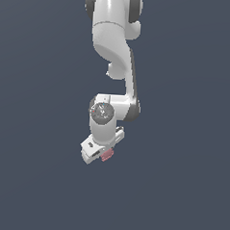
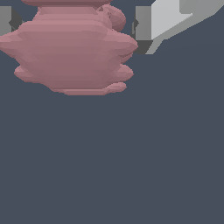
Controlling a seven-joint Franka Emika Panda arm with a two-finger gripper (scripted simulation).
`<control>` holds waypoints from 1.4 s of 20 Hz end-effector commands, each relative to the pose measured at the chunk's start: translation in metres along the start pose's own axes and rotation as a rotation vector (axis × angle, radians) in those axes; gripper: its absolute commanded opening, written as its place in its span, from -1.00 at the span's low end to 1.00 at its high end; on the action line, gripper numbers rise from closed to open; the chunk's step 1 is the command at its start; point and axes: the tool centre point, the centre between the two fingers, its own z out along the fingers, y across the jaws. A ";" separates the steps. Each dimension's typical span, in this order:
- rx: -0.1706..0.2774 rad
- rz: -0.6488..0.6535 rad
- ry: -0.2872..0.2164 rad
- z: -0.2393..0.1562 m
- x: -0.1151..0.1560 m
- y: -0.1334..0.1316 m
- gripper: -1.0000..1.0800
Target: Pick up the object and move it to a goal position.
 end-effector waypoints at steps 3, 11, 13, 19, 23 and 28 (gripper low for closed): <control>0.000 0.000 0.000 0.000 0.000 0.000 -1.00; 0.000 0.000 0.000 -0.007 -0.003 0.002 -1.00; 0.000 0.000 0.000 -0.013 -0.006 0.003 -1.00; 0.000 0.000 0.000 -0.047 -0.021 0.011 -1.00; 0.000 0.000 0.000 -0.083 -0.036 0.019 -1.00; 0.000 -0.001 0.000 -0.138 -0.060 0.032 -1.00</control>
